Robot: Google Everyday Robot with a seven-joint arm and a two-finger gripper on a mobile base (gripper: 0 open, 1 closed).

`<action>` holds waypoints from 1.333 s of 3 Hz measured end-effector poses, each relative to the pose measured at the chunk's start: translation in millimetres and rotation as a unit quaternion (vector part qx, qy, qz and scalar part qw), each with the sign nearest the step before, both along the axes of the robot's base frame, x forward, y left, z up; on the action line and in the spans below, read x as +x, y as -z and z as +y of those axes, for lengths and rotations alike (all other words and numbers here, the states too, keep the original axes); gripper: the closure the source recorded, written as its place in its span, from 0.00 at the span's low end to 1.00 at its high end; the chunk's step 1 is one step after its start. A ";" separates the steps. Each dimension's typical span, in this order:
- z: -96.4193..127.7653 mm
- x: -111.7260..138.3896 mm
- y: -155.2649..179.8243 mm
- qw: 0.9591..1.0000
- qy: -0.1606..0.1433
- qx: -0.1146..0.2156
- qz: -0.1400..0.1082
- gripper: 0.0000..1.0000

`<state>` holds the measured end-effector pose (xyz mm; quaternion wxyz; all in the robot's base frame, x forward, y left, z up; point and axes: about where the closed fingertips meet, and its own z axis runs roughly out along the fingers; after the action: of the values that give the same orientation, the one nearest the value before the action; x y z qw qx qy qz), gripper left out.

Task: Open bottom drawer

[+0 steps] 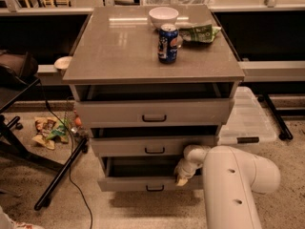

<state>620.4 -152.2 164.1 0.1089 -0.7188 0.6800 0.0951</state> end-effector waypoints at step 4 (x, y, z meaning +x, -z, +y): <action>-6.9 -47.2 -2.4 0.998 0.028 -0.012 0.062 0.00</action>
Offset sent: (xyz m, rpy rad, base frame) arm 0.0000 0.0000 0.0000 0.0000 0.0000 0.0000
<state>573.2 -159.1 166.5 0.0610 -0.6937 0.7062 0.1283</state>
